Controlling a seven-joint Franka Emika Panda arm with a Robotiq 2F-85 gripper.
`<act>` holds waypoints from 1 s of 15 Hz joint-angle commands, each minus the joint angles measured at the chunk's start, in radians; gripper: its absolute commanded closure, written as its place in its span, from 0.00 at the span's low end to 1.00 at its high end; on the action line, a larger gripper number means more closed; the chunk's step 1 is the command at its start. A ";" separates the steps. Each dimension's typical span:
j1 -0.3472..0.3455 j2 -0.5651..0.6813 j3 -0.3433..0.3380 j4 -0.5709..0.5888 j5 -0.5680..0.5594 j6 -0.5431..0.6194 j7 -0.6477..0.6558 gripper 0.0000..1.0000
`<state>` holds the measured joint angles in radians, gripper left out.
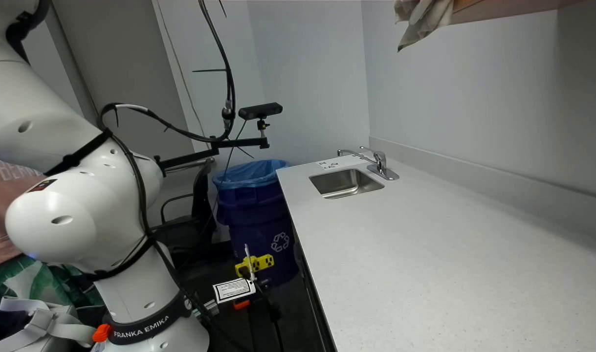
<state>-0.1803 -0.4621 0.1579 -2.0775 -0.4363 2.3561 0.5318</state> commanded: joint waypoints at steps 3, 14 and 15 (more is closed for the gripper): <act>0.085 0.028 -0.088 0.012 0.186 0.105 -0.150 0.98; 0.185 0.097 -0.235 0.078 0.497 0.099 -0.544 0.98; 0.182 0.098 -0.235 0.081 0.498 0.105 -0.553 0.98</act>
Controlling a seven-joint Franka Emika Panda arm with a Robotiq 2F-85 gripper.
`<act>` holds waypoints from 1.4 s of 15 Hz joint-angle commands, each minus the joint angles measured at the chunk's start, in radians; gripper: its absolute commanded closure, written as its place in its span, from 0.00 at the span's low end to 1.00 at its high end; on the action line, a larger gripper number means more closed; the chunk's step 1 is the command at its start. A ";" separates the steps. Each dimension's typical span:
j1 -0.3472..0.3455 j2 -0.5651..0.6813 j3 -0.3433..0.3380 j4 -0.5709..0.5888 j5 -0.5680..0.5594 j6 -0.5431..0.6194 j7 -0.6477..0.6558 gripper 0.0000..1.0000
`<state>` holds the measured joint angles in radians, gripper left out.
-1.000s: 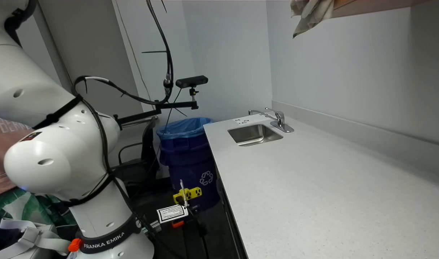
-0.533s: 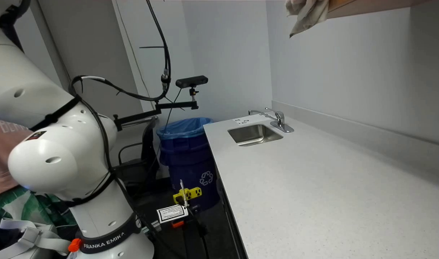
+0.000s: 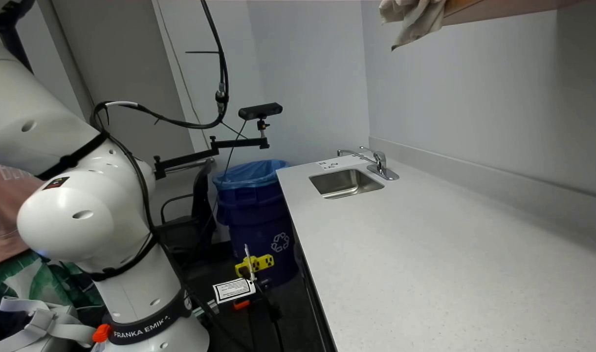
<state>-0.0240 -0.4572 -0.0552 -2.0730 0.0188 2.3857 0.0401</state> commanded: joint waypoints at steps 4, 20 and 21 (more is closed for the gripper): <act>0.010 0.082 -0.001 0.104 0.018 0.084 -0.057 0.98; -0.037 0.079 0.062 0.198 -0.013 0.193 0.095 0.98; -0.040 0.080 0.064 0.202 -0.013 0.196 0.111 0.98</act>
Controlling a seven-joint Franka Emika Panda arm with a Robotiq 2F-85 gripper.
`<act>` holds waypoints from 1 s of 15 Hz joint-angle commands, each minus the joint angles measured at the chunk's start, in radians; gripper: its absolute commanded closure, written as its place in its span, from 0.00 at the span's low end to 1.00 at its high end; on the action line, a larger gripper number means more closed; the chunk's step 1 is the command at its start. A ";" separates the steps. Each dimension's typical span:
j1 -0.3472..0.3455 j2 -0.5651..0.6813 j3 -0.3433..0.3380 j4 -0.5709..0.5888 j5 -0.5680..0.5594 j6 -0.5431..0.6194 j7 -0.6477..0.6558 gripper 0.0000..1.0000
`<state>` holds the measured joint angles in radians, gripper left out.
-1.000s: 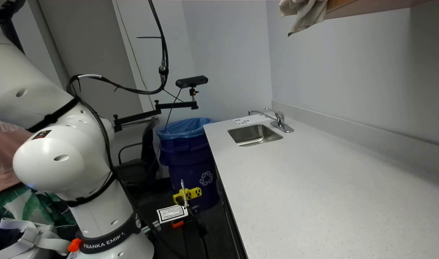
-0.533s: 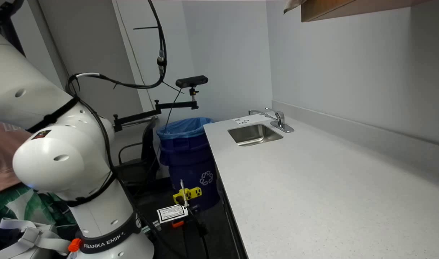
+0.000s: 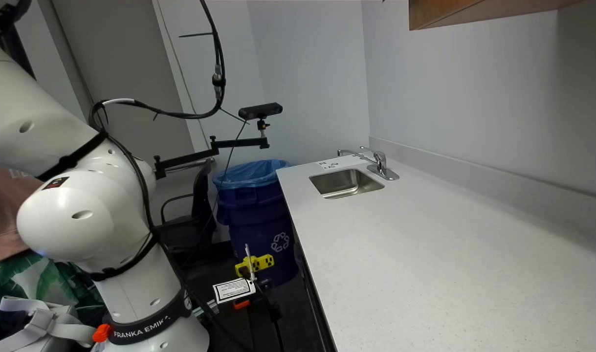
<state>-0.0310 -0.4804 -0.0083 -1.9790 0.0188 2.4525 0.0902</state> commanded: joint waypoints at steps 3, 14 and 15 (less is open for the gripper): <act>-0.026 0.092 0.018 0.088 -0.019 0.165 0.050 0.98; -0.053 0.058 0.032 -0.213 -0.050 0.122 0.080 0.98; -0.058 0.072 0.033 -0.244 -0.058 0.129 0.083 0.98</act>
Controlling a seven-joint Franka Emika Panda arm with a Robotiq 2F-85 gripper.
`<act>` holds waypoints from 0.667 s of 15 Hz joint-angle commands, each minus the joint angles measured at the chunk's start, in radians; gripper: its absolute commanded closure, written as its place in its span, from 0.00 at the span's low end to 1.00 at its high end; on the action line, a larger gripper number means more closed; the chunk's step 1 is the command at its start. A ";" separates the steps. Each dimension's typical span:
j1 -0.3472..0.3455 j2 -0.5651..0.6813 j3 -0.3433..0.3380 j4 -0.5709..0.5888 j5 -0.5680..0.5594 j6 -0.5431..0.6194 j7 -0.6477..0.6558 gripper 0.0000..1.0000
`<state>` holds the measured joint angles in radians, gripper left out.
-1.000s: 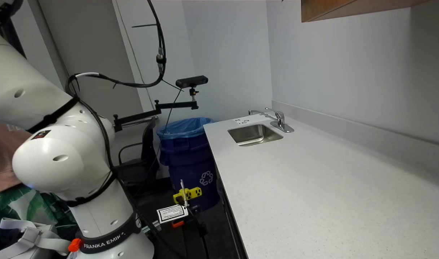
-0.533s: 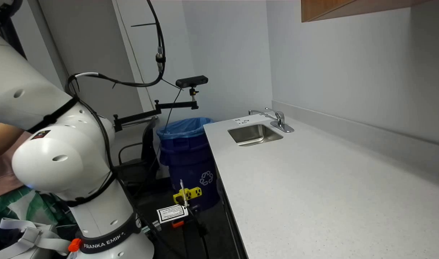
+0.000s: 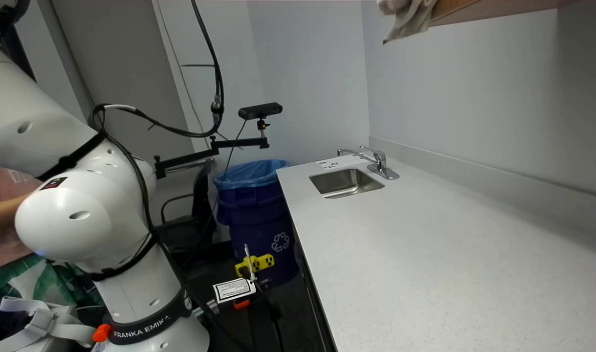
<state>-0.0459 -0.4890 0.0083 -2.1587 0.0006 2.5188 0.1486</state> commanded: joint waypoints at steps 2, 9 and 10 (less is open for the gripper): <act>-0.056 0.132 0.018 -0.117 -0.069 0.106 0.032 0.98; -0.078 0.334 0.003 -0.113 -0.143 0.293 0.066 0.98; -0.083 0.333 0.008 -0.121 -0.146 0.304 0.069 0.98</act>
<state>-0.1143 -0.1721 0.0080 -2.2986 -0.1140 2.7912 0.1834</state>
